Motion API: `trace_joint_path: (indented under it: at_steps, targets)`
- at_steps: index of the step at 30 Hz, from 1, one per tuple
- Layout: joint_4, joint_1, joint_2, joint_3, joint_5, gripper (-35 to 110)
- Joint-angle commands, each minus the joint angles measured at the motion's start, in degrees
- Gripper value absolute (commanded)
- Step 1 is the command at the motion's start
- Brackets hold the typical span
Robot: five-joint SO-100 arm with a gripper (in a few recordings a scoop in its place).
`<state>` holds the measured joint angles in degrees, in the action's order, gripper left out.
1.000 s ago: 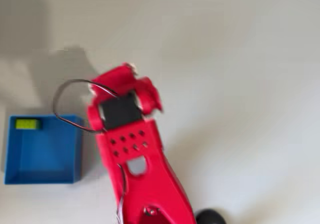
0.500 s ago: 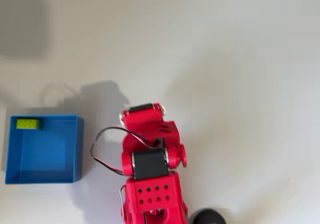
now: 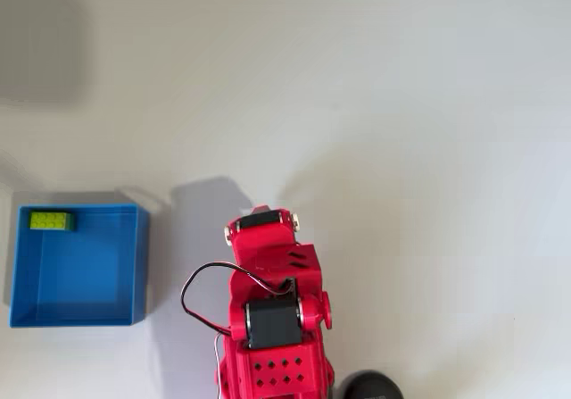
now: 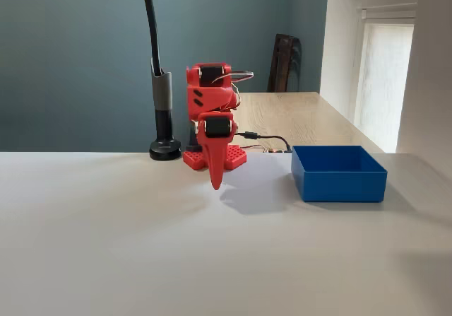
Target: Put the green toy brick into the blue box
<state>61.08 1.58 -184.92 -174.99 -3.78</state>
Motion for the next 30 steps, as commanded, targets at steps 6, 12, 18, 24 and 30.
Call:
trace_joint_path:
  at_steps: [6, 12, 18, 24, 30]
  targets:
    - [-1.49, -0.53, -2.20, -1.05, 0.18, 0]
    - [-1.49, -0.62, -2.20, -1.05, 0.26, 0]
    - [-1.49, -0.62, -2.29, -1.05, 0.18, 0]
    - [-1.49, -0.62, -2.29, -1.05, 0.18, 0]
    - [-1.49, -0.62, -2.29, -1.05, 0.18, 0]
